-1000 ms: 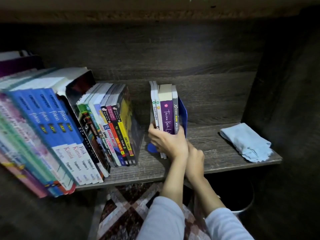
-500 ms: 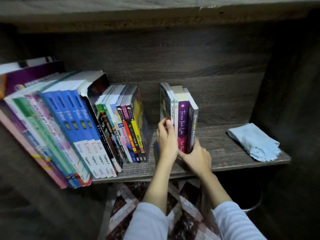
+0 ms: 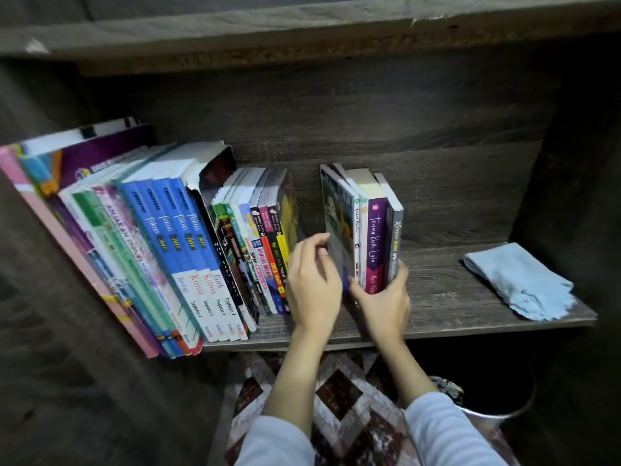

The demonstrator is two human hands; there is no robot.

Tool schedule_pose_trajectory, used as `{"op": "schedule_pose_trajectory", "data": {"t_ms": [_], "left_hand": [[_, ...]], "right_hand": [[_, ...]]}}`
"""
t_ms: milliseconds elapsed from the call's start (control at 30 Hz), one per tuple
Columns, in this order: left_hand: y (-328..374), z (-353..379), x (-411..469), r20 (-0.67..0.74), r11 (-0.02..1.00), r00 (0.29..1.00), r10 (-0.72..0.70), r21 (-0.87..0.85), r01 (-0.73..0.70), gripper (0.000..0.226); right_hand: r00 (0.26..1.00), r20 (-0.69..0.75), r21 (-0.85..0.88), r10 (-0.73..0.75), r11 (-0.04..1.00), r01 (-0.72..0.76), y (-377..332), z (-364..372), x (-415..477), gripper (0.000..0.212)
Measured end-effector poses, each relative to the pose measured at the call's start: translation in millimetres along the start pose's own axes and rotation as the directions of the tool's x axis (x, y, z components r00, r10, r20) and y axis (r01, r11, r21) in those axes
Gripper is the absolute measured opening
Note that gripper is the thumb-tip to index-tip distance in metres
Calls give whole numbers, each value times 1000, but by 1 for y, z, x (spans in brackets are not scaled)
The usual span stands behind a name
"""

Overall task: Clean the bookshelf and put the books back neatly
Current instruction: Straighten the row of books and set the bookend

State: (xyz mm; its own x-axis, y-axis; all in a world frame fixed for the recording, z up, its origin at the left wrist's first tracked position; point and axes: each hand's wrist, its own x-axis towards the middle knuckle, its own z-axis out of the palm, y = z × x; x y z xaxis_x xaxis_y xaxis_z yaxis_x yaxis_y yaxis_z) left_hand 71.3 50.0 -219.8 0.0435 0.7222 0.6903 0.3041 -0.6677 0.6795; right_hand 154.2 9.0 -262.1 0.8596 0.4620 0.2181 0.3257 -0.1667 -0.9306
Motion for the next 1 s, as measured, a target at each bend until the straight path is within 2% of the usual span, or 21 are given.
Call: {"op": "schedule_pose_trajectory", "data": {"t_ms": [67,167,233,300,400,600,800,1000], "left_hand": [[-8,-6,-1,-190,995,980,56,97,-38,24],[-18,-12,0,-367,981,929,-44,160,109,43],[-20,-12,-1,-364,961,921,-137,176,213,65],[-21,-10,-4,-309,944,937,-162,229,239,83],[-20,-4,-7,-248,921,953,-171,303,244,94],[-22,5,-11,-236,873,959,-158,421,248,94],[-20,9,-9,-303,884,943,-135,394,253,91],[-18,12,-9,-303,888,941,-152,377,265,93]], "right_hand": [[1000,1,-10,4,1000,-4,0,-1,0,84],[1000,9,-20,8,1000,-7,-2,-2,-1,83],[1000,14,-32,18,999,-18,-3,-2,-2,83],[1000,17,-37,18,999,-17,-3,-3,-2,83],[1000,20,-42,21,999,-20,-3,-3,-2,84],[1000,20,-42,20,999,-19,-4,-4,-3,85],[1000,20,-37,18,999,-17,-4,-4,-2,85],[1000,18,-40,11,999,-11,-3,-3,-2,85]]}}
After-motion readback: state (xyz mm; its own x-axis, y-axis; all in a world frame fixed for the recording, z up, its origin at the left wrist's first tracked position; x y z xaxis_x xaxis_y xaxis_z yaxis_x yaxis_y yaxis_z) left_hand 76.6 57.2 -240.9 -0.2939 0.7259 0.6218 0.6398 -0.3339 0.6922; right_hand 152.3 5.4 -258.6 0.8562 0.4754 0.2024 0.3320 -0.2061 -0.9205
